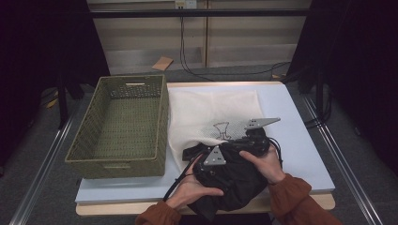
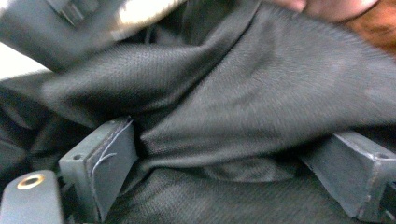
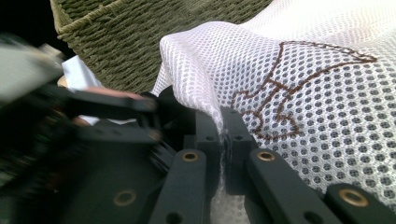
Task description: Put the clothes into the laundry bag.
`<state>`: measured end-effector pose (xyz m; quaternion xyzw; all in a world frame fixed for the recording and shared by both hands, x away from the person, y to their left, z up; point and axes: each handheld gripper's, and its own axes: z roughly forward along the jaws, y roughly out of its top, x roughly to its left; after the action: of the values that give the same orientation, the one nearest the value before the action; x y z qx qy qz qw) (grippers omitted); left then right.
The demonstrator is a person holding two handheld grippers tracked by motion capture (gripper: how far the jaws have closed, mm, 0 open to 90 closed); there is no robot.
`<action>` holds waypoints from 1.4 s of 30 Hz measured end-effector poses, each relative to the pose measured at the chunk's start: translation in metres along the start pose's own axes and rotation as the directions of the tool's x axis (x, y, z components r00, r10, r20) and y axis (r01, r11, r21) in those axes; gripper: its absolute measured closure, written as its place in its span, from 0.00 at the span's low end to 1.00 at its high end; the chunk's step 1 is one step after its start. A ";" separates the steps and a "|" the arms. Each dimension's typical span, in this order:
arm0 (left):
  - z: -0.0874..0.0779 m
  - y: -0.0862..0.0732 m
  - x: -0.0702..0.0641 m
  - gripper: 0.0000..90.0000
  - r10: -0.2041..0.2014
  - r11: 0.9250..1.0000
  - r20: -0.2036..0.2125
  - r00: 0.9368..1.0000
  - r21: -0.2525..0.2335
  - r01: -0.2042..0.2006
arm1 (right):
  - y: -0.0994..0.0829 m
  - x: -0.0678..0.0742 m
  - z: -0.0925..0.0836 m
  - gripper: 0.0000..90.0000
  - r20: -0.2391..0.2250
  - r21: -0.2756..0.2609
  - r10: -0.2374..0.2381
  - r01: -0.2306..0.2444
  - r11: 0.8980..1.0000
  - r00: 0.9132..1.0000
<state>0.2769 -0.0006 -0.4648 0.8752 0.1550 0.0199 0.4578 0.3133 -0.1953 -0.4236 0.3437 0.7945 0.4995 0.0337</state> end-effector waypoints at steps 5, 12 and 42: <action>0.010 -0.010 -0.001 0.17 0.026 1.000 -0.023 0.999 0.000 -0.026 | 0.000 0.000 0.000 0.97 -0.002 0.006 -0.001 0.001 1.000 1.000; 0.009 -0.013 0.002 0.44 0.001 1.000 -0.020 1.000 0.010 0.000 | 0.000 0.001 0.001 0.97 0.002 0.013 -0.008 0.008 1.000 1.000; -0.021 0.007 0.023 0.81 -0.129 0.986 -0.217 0.968 -0.133 0.102 | 0.023 0.010 -0.029 0.98 -0.003 -0.067 -0.014 0.014 0.998 1.000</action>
<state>0.2964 0.0188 -0.4497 0.8276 0.2552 0.1011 0.4897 0.3060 -0.2055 -0.3872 0.3362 0.7796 0.5263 0.0475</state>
